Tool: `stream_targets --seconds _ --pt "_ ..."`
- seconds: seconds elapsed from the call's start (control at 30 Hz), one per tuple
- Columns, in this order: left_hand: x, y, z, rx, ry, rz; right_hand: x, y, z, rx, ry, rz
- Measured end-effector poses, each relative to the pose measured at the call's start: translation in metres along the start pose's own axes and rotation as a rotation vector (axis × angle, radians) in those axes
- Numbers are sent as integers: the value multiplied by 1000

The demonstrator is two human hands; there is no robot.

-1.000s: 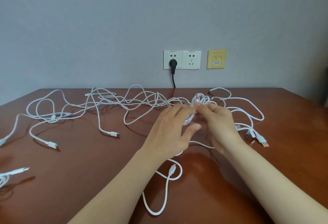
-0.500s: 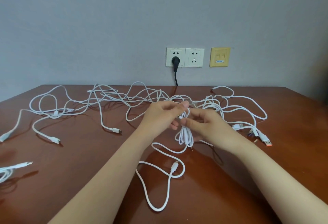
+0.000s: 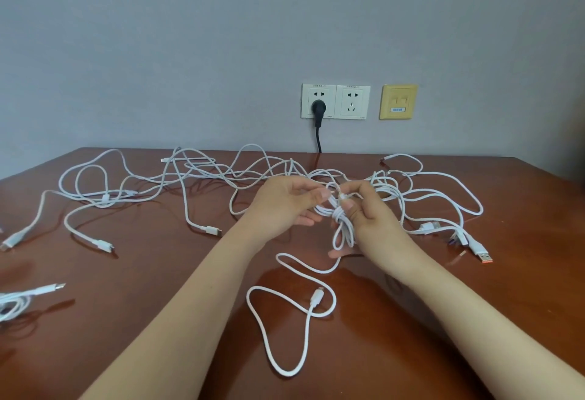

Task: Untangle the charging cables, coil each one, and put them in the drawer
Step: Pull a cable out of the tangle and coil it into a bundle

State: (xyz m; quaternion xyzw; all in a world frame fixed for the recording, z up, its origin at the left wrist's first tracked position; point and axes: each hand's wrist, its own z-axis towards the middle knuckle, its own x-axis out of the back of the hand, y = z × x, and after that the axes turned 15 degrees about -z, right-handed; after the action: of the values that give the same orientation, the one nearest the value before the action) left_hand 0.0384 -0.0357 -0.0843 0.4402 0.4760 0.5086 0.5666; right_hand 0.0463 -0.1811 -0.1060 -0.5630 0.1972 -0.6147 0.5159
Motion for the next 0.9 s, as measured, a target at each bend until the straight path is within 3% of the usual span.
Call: stream_targets --seconds 0.13,0.33,0.47,0.63,0.9 --pt "-2 -1 0 26 18 -144 4 -2 2 -16 29 56" --pt "0 1 -2 224 -88 -440 8 -4 1 43 28 25" --pt "0 2 -2 312 -17 -553 8 -5 0 120 10 -45" --pt "-3 0 -1 286 43 -532 9 -6 -3 218 78 -409" --pt "-5 1 -5 121 37 -426 11 -3 -1 307 188 -505"
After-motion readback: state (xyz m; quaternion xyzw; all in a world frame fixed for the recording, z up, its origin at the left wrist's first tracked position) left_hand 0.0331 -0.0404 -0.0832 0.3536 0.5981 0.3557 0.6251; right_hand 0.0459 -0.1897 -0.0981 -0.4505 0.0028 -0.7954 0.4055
